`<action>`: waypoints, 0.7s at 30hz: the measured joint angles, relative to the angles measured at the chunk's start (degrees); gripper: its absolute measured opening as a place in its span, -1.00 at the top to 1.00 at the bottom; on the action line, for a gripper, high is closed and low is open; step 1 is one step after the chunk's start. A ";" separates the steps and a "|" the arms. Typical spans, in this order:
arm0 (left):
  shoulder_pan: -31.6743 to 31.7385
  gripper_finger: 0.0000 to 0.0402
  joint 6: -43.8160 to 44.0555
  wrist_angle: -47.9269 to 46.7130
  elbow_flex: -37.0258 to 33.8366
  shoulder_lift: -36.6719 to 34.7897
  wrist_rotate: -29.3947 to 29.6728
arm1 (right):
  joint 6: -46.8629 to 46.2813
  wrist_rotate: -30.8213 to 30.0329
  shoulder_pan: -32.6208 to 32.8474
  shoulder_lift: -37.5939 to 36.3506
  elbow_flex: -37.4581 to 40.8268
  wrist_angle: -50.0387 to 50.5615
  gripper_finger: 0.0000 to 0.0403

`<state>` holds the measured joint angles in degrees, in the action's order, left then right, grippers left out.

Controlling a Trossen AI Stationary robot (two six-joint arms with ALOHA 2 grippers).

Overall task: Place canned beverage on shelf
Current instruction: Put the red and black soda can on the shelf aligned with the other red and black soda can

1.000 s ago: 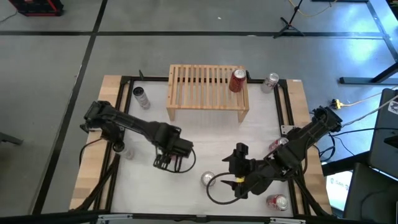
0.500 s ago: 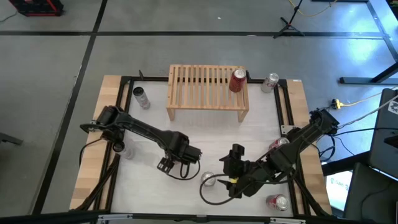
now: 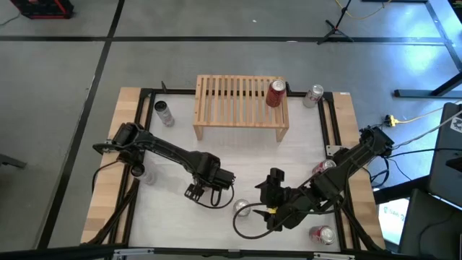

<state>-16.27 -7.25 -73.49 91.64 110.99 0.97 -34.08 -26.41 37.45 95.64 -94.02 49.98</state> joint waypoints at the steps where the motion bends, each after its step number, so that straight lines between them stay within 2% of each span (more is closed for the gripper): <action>1: 0.02 -0.63 -0.09 0.02 0.00 0.02 0.01 | 0.03 0.00 0.00 0.00 0.00 0.00 -0.73; 5: -0.02 -0.73 -0.39 -0.46 0.21 0.06 0.29 | 0.05 0.01 0.00 0.00 0.00 0.00 -0.73; 11: -0.24 -0.73 3.97 -2.84 3.87 -3.04 -0.48 | 0.04 0.00 0.00 0.00 0.00 -0.67 -0.73; 16: -0.97 -0.73 14.07 -3.15 5.82 -11.11 0.27 | -0.07 1.61 0.00 0.00 0.02 -0.72 -0.73; 21: -5.40 -0.73 28.38 0.35 -0.19 -23.31 7.79 | -0.10 0.44 -0.56 0.07 0.02 -3.45 -0.73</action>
<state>-21.68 21.13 -73.13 91.44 87.68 8.76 -34.19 -25.98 36.89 95.71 -94.00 46.53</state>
